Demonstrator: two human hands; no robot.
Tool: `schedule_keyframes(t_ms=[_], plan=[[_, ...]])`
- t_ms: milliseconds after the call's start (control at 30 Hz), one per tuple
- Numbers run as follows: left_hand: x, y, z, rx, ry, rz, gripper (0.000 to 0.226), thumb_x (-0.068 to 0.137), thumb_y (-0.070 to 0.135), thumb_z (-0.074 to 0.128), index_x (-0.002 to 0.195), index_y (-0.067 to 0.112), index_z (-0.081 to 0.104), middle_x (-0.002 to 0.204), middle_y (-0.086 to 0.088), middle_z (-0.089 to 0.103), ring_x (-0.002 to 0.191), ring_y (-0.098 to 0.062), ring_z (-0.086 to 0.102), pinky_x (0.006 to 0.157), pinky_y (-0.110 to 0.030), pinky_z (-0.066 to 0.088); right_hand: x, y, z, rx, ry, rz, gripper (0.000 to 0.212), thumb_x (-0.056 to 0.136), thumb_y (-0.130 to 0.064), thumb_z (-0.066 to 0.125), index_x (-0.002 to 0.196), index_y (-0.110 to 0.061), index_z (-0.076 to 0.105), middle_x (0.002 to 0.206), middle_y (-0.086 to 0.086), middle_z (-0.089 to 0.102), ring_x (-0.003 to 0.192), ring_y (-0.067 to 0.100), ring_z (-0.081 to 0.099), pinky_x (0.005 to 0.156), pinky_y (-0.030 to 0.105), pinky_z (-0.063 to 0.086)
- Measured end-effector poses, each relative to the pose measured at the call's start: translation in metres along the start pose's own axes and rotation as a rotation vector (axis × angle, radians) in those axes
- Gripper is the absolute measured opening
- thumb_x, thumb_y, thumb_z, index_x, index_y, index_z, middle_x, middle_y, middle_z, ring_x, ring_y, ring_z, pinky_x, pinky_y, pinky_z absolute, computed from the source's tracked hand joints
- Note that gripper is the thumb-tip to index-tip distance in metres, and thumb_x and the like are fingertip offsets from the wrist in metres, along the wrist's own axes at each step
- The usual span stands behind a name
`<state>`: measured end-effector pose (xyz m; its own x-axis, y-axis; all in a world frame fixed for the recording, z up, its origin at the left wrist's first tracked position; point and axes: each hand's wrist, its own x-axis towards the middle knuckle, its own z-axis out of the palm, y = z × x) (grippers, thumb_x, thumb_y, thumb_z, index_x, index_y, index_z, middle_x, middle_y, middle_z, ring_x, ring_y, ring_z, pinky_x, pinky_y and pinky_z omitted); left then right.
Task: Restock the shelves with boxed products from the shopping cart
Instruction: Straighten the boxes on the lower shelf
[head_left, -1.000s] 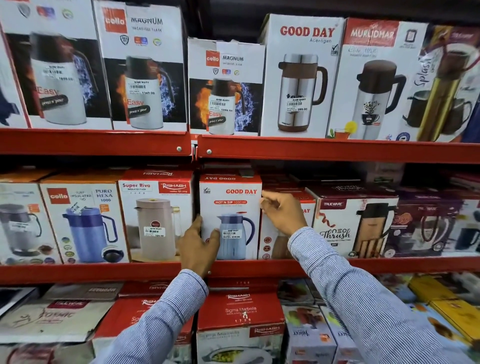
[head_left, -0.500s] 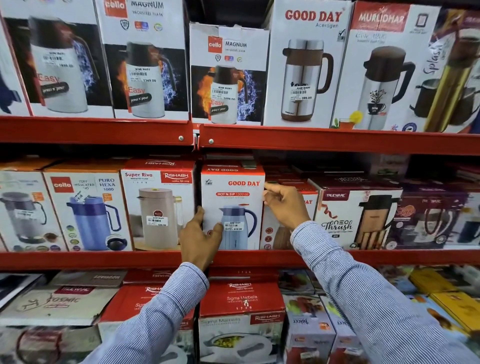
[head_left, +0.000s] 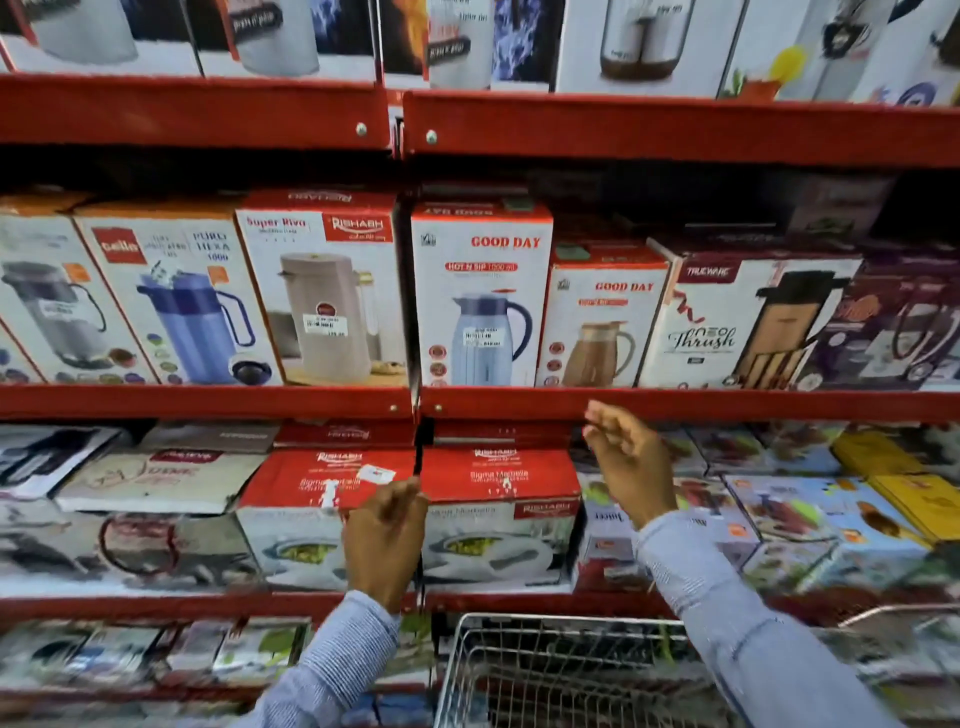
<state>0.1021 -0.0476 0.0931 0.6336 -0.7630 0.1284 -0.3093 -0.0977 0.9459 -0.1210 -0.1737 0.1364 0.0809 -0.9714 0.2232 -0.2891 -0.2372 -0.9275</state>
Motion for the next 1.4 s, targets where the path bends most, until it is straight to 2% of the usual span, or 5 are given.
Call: schedule_keyframes(t_ms=[67,267,667,1100,1400], plan=[[-0.011,-0.022,0.002,-0.009,-0.007,-0.088,0.019,0.087,0.008,0.068,0.106,0.006,0.073,0.095,-0.009,0.076,0.087,-0.021,0.07,0.09,-0.045,0.058,-0.017,0.029,0.006,0.001,-0.03,0.122,0.038,0.092,-0.01,0.059,0.129,-0.005,0.058,0.13,0.012,0.064,0.116,0.02,0.06,0.101,0.034,0.047],[-0.016,-0.041,0.013,0.09,-0.093,-0.169,0.04,0.088,0.02,0.067,0.127,0.012,0.062,0.103,-0.005,0.074,0.096,-0.024,0.07,0.089,-0.036,0.055,-0.043,0.07,0.018,-0.03,-0.091,0.317,0.046,0.095,-0.018,0.055,0.139,-0.008,0.048,0.143,0.009,0.053,0.128,0.024,0.053,0.102,0.033,0.041],[-0.018,-0.041,0.025,0.058,-0.171,-0.187,0.049,0.091,0.014,0.061,0.137,0.017,0.046,0.137,-0.014,0.061,0.12,-0.03,0.062,0.099,-0.041,0.051,-0.056,0.072,0.025,0.067,-0.118,0.407,0.055,0.092,-0.01,0.055,0.145,-0.01,0.04,0.15,0.011,0.044,0.137,0.024,0.044,0.115,0.042,0.035],[-0.012,-0.046,0.029,0.078,-0.176,-0.159,0.043,0.089,0.014,0.061,0.13,0.021,0.05,0.116,-0.003,0.068,0.097,-0.028,0.069,0.091,-0.051,0.057,-0.063,0.081,0.016,0.048,-0.109,0.362,0.055,0.091,-0.009,0.055,0.144,-0.014,0.042,0.147,0.008,0.049,0.135,0.021,0.047,0.105,0.028,0.036],[-0.011,-0.048,0.03,0.083,-0.159,-0.18,0.042,0.087,0.013,0.063,0.127,0.021,0.053,0.101,0.001,0.067,0.093,-0.026,0.066,0.091,-0.04,0.054,-0.06,0.088,0.012,0.055,-0.147,0.366,0.055,0.092,-0.007,0.053,0.145,-0.015,0.041,0.149,0.008,0.048,0.136,0.019,0.046,0.106,0.026,0.035]])
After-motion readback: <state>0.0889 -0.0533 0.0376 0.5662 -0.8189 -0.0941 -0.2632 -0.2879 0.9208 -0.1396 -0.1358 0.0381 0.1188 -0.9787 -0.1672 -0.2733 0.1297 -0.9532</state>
